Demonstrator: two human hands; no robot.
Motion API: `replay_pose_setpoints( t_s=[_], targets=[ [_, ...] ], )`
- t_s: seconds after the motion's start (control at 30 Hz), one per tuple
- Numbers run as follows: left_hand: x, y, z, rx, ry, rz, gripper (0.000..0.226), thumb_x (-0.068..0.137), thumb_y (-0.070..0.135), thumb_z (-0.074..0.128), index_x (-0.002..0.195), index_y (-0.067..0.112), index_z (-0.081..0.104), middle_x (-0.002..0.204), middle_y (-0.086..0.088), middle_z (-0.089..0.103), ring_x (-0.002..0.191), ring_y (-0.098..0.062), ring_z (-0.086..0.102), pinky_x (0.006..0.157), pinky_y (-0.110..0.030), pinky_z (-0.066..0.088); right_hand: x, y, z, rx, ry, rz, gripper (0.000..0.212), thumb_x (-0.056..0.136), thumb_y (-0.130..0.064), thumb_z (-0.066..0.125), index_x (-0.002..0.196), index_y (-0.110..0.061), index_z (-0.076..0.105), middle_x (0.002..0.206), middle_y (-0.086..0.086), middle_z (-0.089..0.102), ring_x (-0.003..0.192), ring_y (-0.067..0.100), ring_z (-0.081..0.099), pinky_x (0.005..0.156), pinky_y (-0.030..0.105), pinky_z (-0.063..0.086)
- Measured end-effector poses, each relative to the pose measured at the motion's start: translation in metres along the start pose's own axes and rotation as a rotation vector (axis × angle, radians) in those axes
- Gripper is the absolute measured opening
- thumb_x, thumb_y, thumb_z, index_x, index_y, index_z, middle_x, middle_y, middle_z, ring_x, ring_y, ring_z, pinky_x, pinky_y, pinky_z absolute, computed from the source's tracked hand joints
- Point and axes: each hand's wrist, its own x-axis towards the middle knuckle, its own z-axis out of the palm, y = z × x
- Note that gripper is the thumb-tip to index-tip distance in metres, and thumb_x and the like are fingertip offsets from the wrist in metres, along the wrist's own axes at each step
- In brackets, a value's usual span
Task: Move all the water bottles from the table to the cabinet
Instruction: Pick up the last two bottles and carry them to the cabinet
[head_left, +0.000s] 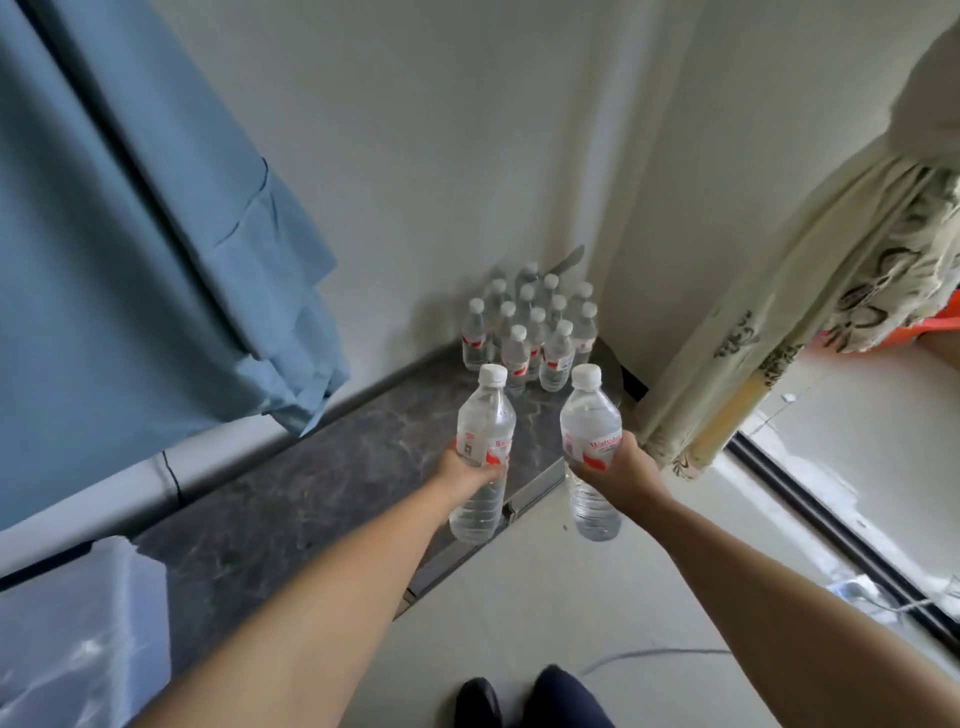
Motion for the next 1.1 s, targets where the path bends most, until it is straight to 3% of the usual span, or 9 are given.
replay_pose_setpoints(
  t_s=[0.2, 0.27, 0.4, 0.53, 0.7, 0.87, 0.97, 1.1],
  targets=[
    [0.083, 0.022, -0.003, 0.038, 0.095, -0.041, 0.058, 0.067, 0.033, 0.083, 0.117, 0.016, 0.058, 0.118, -0.005, 0.067, 0.109, -0.026, 0.063, 0.098, -0.036, 0.049, 0.081, -0.015, 0.023, 0.022, 0.031, 0.047, 0.062, 0.073, -0.039, 0.079, 0.120, -0.012, 0.048, 0.109, 0.006, 0.062, 0.091, 0.023, 0.060, 0.078, 0.033, 0.047],
    [0.127, 0.028, -0.003, 0.062, 0.156, -0.053, 0.059, 0.063, 0.038, 0.084, 0.113, 0.021, 0.057, 0.112, -0.003, 0.069, 0.102, -0.024, 0.066, 0.093, -0.039, 0.053, 0.122, -0.016, 0.035, -0.009, 0.046, 0.052, 0.064, 0.073, -0.040, 0.079, 0.122, -0.012, 0.049, 0.118, 0.010, 0.057, 0.101, 0.026, 0.057, 0.082, 0.033, 0.046],
    [0.195, 0.051, -0.008, 0.144, 0.191, -0.076, 0.048, 0.070, 0.040, 0.078, 0.111, 0.023, 0.058, 0.099, 0.004, 0.067, 0.085, -0.017, 0.062, 0.072, -0.026, 0.045, 0.190, -0.021, 0.058, -0.060, 0.105, 0.092, 0.068, 0.074, -0.044, 0.075, 0.130, -0.016, 0.047, 0.128, 0.007, 0.050, 0.119, 0.030, 0.047, 0.097, 0.041, 0.042],
    [0.273, 0.055, 0.004, 0.113, 0.216, -0.049, 0.058, 0.067, 0.034, 0.084, 0.117, 0.018, 0.059, 0.110, -0.001, 0.070, 0.097, -0.021, 0.066, 0.084, -0.033, 0.053, 0.259, -0.012, 0.089, 0.009, 0.113, 0.166, 0.072, 0.071, -0.046, 0.076, 0.130, -0.018, 0.046, 0.130, 0.006, 0.053, 0.118, 0.031, 0.051, 0.097, 0.047, 0.046],
    [0.350, 0.045, 0.028, -0.020, 0.354, 0.025, 0.052, 0.069, 0.025, 0.085, 0.113, 0.014, 0.061, 0.106, 0.001, 0.068, 0.091, -0.014, 0.062, 0.072, -0.023, 0.042, 0.319, 0.005, 0.128, 0.148, 0.184, 0.180, 0.071, 0.071, -0.039, 0.080, 0.131, -0.017, 0.048, 0.131, 0.005, 0.053, 0.117, 0.027, 0.055, 0.097, 0.041, 0.047],
    [0.395, 0.026, 0.048, -0.183, 0.386, 0.121, 0.055, 0.070, 0.014, 0.084, 0.118, 0.023, 0.058, 0.109, 0.006, 0.066, 0.098, -0.009, 0.059, 0.080, -0.019, 0.042, 0.347, 0.033, 0.158, 0.212, 0.226, 0.173, 0.073, 0.073, -0.033, 0.081, 0.135, -0.021, 0.044, 0.134, 0.004, 0.054, 0.120, 0.023, 0.055, 0.101, 0.041, 0.047],
    [0.414, 0.014, 0.057, -0.238, 0.363, 0.137, 0.057, 0.070, 0.011, 0.084, 0.108, 0.038, 0.050, 0.110, 0.010, 0.064, 0.105, -0.009, 0.060, 0.085, -0.020, 0.043, 0.355, 0.046, 0.167, 0.258, 0.225, 0.193, 0.073, 0.076, -0.031, 0.080, 0.137, -0.021, 0.042, 0.137, 0.003, 0.054, 0.121, 0.021, 0.055, 0.102, 0.038, 0.046],
    [0.423, 0.009, 0.062, -0.252, 0.317, 0.194, 0.061, 0.071, 0.002, 0.081, 0.098, 0.046, 0.049, 0.100, 0.023, 0.061, 0.091, 0.015, 0.061, 0.075, 0.002, 0.043, 0.363, 0.056, 0.170, 0.279, 0.175, 0.180, 0.071, 0.079, -0.019, 0.077, 0.139, -0.015, 0.039, 0.137, 0.006, 0.052, 0.117, 0.016, 0.053, 0.094, 0.023, 0.042]
  ],
)
